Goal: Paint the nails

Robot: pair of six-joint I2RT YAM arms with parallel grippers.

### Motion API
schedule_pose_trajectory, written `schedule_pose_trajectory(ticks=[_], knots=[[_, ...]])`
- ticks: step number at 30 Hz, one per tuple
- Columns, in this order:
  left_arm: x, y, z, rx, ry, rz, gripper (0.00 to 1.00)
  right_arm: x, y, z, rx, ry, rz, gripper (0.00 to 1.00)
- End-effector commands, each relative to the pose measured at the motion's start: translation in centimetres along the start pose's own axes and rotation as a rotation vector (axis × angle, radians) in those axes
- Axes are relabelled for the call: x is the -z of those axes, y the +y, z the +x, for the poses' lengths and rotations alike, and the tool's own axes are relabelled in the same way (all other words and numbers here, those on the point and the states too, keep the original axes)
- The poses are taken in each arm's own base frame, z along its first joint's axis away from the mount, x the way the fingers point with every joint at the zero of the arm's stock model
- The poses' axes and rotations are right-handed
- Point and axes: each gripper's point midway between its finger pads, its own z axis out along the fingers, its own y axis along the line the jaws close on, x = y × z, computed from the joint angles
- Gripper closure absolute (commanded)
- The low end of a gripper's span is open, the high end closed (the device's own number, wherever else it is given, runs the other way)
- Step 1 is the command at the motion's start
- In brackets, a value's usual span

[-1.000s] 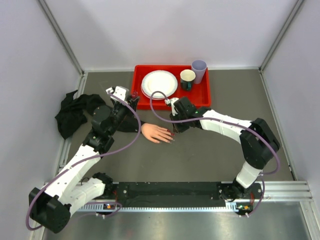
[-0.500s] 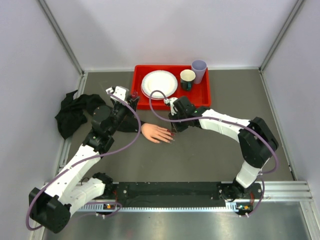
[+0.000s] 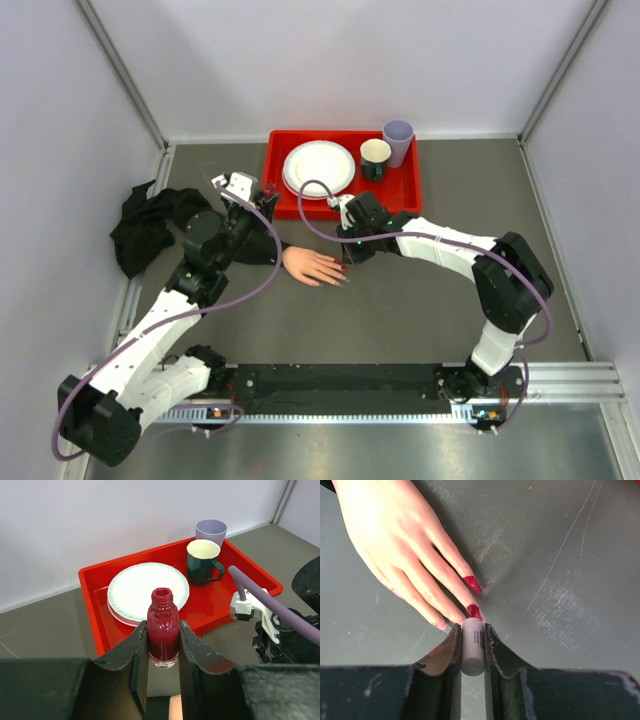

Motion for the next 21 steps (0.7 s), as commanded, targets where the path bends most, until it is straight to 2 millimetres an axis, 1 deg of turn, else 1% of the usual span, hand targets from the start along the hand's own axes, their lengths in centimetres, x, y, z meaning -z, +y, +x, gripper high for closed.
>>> schedule_pose_trajectory(ticks=[1, 21], knots=[[-0.15, -0.05, -2.24, 0.001, -0.075, 0.007, 1.0, 0.18, 0.32, -2.28, -0.005, -0.055, -0.014, 1.0], [-0.14, -0.04, -2.2, 0.0, -0.074, 0.007, 1.0, 0.76, -0.63, -1.4, -0.005, -0.046, 0.034, 1.0]])
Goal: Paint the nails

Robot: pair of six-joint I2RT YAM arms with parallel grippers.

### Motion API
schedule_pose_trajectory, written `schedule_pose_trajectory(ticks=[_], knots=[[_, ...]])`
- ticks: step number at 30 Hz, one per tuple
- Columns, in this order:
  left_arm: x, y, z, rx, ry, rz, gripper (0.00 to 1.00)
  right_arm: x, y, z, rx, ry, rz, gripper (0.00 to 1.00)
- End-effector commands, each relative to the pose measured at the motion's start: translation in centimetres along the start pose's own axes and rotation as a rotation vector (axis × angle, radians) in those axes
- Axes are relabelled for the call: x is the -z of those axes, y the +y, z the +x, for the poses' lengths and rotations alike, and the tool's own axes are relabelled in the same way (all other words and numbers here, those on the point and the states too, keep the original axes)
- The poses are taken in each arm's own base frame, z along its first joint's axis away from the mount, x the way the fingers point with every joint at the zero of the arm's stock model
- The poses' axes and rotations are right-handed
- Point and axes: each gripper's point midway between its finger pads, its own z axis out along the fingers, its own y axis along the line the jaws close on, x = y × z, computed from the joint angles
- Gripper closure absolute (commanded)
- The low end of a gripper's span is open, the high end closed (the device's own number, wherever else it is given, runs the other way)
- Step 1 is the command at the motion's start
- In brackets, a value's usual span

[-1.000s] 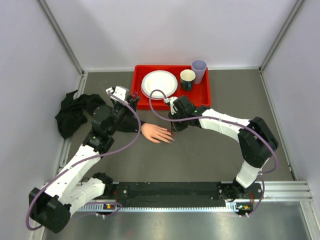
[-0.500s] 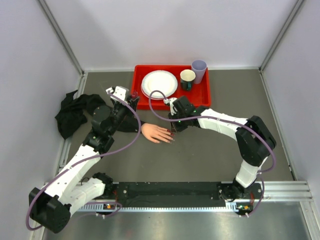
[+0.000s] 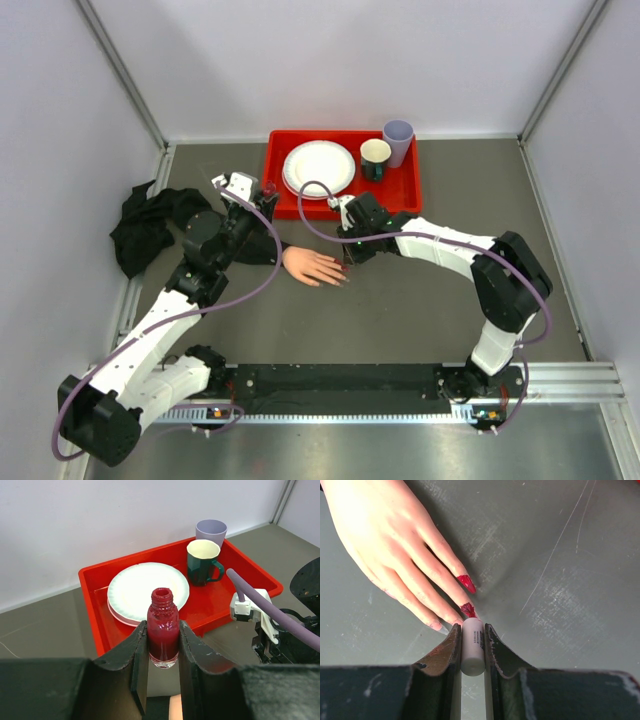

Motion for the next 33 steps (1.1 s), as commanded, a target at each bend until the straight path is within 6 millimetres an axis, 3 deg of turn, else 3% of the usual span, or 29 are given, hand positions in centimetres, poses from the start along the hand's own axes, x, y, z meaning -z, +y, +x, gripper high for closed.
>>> schedule_pose_trajectory(ticks=[1, 33], knots=[[-0.1, -0.1, -2.2, 0.001, -0.074, 0.007, 1.0, 0.9, -0.2, -1.6, -0.003, -0.054, 0.012, 1.0], [-0.3, 0.0, -2.0, 0.0, -0.068, 0.007, 1.0, 1.9, -0.6, -0.5, 0.0, -0.047, 0.03, 1.0]])
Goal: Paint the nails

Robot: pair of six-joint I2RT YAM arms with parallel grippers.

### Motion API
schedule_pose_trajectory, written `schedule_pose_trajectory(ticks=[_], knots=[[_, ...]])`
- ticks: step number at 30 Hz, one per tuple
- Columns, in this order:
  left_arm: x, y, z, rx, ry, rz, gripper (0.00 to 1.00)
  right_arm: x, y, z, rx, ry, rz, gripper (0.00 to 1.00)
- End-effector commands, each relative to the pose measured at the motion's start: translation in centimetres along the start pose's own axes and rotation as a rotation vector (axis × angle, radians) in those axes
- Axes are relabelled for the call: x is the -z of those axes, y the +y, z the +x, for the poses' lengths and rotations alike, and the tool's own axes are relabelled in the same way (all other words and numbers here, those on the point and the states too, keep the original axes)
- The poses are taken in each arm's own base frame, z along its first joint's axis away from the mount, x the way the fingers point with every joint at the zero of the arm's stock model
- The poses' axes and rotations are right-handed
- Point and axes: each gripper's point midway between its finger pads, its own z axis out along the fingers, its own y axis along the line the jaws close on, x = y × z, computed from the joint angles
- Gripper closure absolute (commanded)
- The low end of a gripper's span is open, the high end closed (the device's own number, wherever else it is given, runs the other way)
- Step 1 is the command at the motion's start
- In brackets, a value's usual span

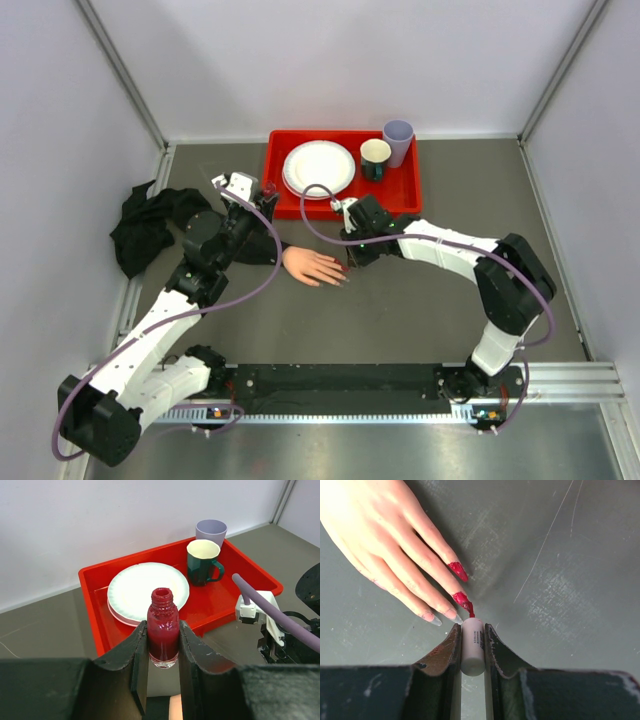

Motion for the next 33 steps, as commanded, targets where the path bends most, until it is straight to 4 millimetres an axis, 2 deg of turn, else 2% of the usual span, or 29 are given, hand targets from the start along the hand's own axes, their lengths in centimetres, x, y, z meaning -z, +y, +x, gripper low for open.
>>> schedule_pose_trajectory(ticks=[1, 33], knots=[[-0.2, -0.1, -2.09, 0.0, -0.071, 0.01, 1.0, 1.52, -0.07, -1.26, 0.0, -0.06, 0.002, 1.0], [-0.32, -0.11, -1.91, 0.001, -0.066, 0.01, 1.0, 2.16, -0.2, -1.23, 0.003, -0.063, 0.011, 1.0]])
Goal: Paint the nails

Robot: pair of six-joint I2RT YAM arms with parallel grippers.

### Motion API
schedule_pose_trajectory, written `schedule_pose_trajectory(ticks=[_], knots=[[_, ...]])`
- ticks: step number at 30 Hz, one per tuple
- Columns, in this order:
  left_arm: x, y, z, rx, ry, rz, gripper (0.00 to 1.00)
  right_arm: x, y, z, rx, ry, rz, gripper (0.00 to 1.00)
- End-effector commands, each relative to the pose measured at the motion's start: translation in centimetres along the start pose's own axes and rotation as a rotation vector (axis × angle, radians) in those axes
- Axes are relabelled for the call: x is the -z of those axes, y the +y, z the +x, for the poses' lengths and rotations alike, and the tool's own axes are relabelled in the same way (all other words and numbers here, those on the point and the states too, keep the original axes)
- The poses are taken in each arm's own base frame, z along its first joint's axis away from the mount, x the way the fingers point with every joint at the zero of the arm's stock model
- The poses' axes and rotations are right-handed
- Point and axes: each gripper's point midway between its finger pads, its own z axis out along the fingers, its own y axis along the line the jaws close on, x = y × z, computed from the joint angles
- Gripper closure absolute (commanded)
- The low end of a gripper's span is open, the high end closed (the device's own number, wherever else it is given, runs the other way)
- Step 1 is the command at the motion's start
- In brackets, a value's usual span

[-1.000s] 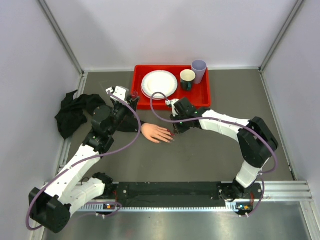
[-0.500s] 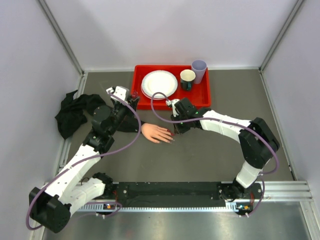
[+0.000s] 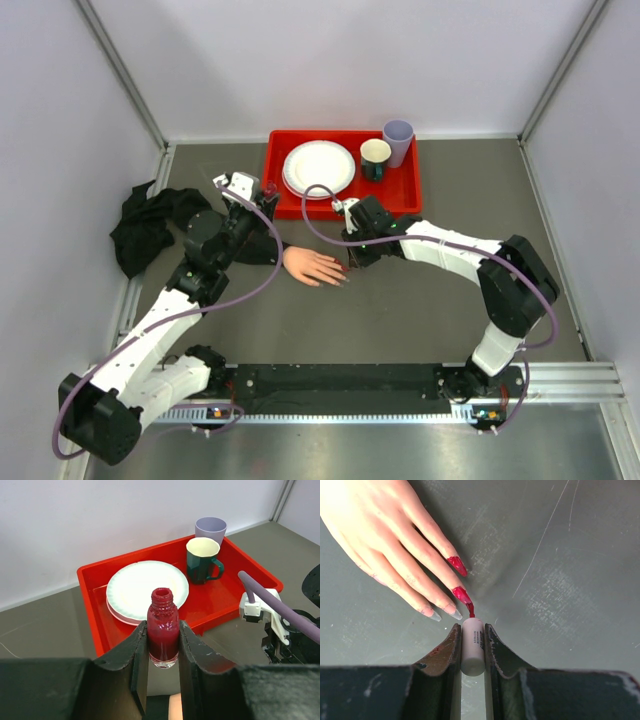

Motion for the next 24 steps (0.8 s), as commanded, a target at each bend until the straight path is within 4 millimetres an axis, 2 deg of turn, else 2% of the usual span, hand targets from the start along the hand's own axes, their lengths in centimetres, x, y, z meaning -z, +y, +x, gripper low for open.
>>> schedule_pose_trajectory(ticks=[1, 8, 24], knots=[[-0.2, -0.04, -2.24, 0.001, -0.075, 0.007, 1.0, 1.7, -0.13, -1.56, 0.003, -0.064, 0.008, 1.0], [-0.17, -0.05, -2.3, 0.002, -0.076, 0.007, 1.0, 1.89, -0.15, -1.56, 0.005, -0.067, 0.009, 1.0], [-0.13, 0.02, -2.24, -0.002, -0.075, 0.003, 1.0, 0.99, 0.46, -1.69, -0.002, -0.06, -0.026, 1.0]])
